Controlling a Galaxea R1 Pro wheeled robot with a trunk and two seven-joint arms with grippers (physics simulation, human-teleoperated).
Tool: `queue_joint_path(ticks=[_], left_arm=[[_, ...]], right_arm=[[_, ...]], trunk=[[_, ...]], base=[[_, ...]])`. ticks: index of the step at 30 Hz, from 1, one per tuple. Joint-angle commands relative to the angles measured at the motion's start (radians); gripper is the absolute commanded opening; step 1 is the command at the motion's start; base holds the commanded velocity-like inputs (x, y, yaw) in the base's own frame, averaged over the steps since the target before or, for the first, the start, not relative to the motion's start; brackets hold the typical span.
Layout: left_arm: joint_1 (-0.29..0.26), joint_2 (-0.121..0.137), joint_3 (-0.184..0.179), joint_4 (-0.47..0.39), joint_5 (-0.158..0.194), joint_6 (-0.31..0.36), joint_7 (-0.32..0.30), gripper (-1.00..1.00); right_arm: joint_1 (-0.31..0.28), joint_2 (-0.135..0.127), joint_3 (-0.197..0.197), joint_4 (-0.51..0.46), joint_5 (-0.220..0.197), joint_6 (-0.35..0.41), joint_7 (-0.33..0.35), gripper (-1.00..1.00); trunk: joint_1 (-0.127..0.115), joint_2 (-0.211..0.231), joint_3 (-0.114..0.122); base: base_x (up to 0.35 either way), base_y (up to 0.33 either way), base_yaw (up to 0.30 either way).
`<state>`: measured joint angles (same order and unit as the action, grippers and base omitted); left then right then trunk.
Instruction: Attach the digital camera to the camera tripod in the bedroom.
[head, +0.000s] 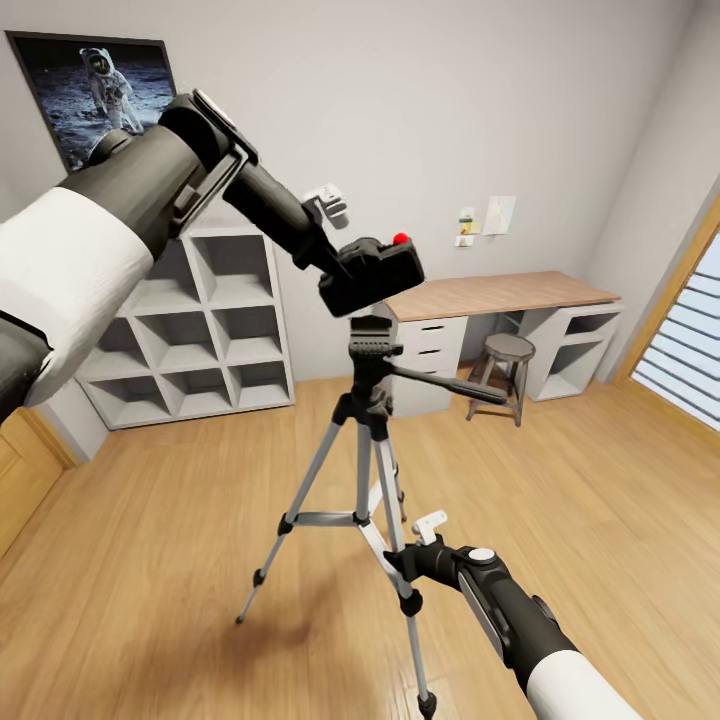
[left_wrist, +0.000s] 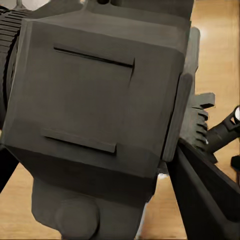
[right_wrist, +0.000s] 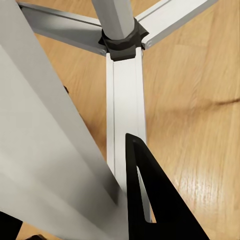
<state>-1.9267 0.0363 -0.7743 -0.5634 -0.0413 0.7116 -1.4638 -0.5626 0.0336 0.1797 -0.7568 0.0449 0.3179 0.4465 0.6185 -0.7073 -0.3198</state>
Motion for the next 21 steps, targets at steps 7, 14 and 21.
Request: queue_joint_path(ticks=[7, 14, 21], left_arm=[[-0.064, 0.036, -0.002, 0.001, -0.057, 0.007, -0.059, -1.00], [-0.109, 0.055, -0.002, -0.002, -0.061, 0.006, -0.066, -1.00], [-0.115, 0.050, -0.002, -0.013, -0.062, 0.006, -0.067, -1.00]], right_arm=[[0.000, 0.000, -0.002, 0.001, 0.022, 0.004, -0.015, -1.00], [0.000, 0.000, -0.002, 0.001, 0.022, 0.004, -0.018, -1.00], [0.000, 0.000, -0.002, 0.001, 0.023, 0.004, -0.018, -1.00]], trunk=[[0.000, -0.001, -0.002], [0.000, -0.001, -0.002], [0.000, -0.001, -0.002]], base=[[0.000, 0.000, 0.000], [0.000, 0.000, 0.000], [0.000, 0.000, 0.000]])
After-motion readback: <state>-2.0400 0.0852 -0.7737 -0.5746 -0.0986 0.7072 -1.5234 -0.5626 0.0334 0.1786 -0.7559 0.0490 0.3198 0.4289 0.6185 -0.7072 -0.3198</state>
